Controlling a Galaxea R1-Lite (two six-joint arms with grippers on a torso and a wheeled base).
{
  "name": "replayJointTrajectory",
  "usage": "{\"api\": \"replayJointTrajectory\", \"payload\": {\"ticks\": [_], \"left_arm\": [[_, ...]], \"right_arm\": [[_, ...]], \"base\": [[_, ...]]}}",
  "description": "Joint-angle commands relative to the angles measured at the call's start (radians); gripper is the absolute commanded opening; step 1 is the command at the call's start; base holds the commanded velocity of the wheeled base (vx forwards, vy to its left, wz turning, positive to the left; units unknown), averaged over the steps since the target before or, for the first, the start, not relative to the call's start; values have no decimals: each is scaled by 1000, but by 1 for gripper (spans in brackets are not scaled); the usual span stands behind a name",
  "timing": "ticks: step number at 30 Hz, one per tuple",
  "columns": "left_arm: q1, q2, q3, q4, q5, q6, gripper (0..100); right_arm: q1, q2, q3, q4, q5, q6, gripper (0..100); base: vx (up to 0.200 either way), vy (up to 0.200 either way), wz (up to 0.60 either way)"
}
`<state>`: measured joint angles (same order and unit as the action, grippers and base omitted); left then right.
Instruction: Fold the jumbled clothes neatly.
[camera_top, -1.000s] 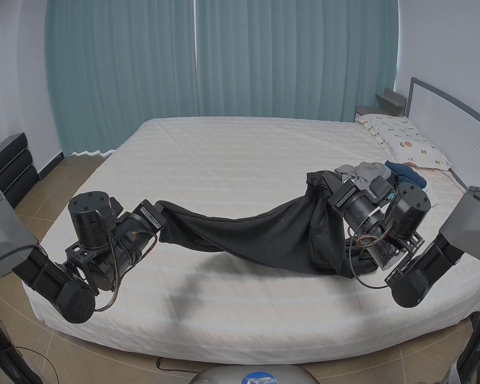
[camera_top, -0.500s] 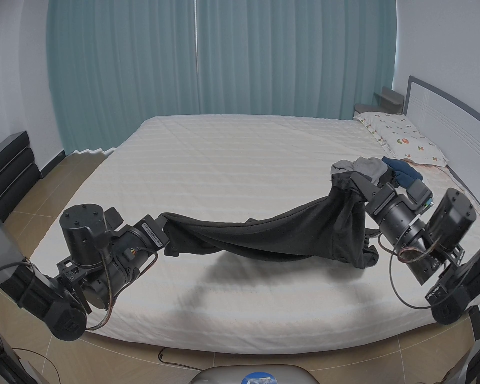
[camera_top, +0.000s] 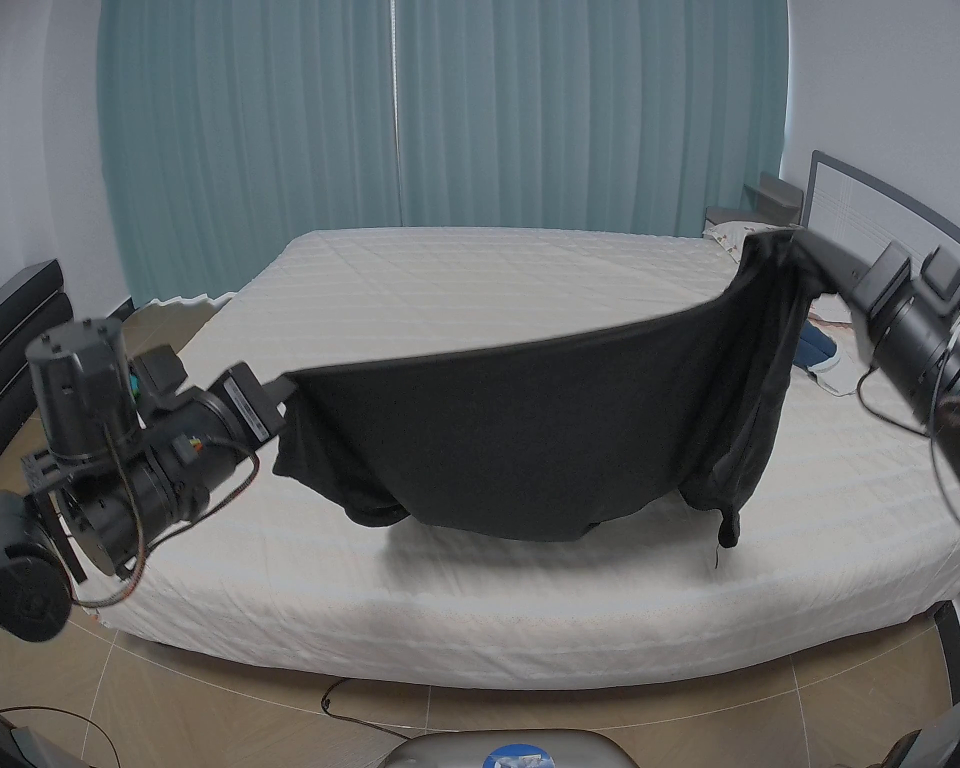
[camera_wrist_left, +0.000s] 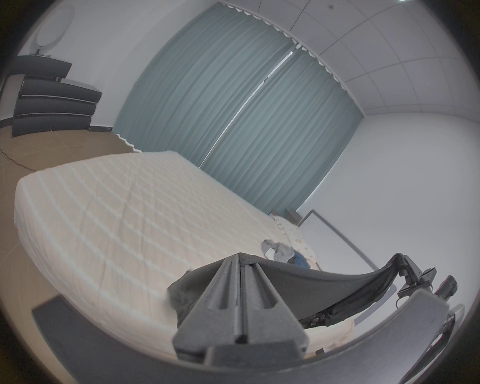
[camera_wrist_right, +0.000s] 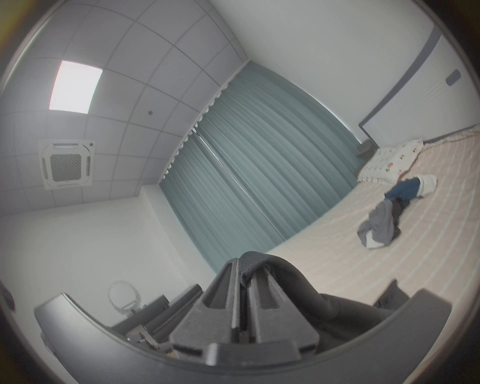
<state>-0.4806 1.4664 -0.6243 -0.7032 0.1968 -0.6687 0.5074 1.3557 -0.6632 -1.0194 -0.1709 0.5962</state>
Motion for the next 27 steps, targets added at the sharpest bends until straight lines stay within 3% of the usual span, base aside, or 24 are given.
{"api": "replayJointTrajectory", "payload": {"ticks": [1, 6, 10, 16, 21, 27], "left_arm": [[24, -136, -238, 211, 3, 0, 0], [63, -81, -353, 315, -4, -6, 0], [103, 3, -419, 341, -2, -18, 0], [132, 126, -471, 346, -8, -31, 0], [134, 236, -509, 334, -11, -45, 0], [165, 394, -603, 330, -45, -60, 0]], "right_arm": [[-4, -147, -323, 254, -27, -12, 0], [-9, -70, -547, 463, -30, -9, 0], [-50, 40, -656, 530, -30, -7, 0], [-129, 203, -682, 521, -21, -6, 0], [-167, 324, -687, 507, -10, 22, 0], [-175, 516, -713, 361, -10, 31, 0]], "base": [[0, 0, 0], [0, 0, 0], [0, 0, 0], [0, 0, 0], [200, 0, 0], [200, 0, 0]]}}
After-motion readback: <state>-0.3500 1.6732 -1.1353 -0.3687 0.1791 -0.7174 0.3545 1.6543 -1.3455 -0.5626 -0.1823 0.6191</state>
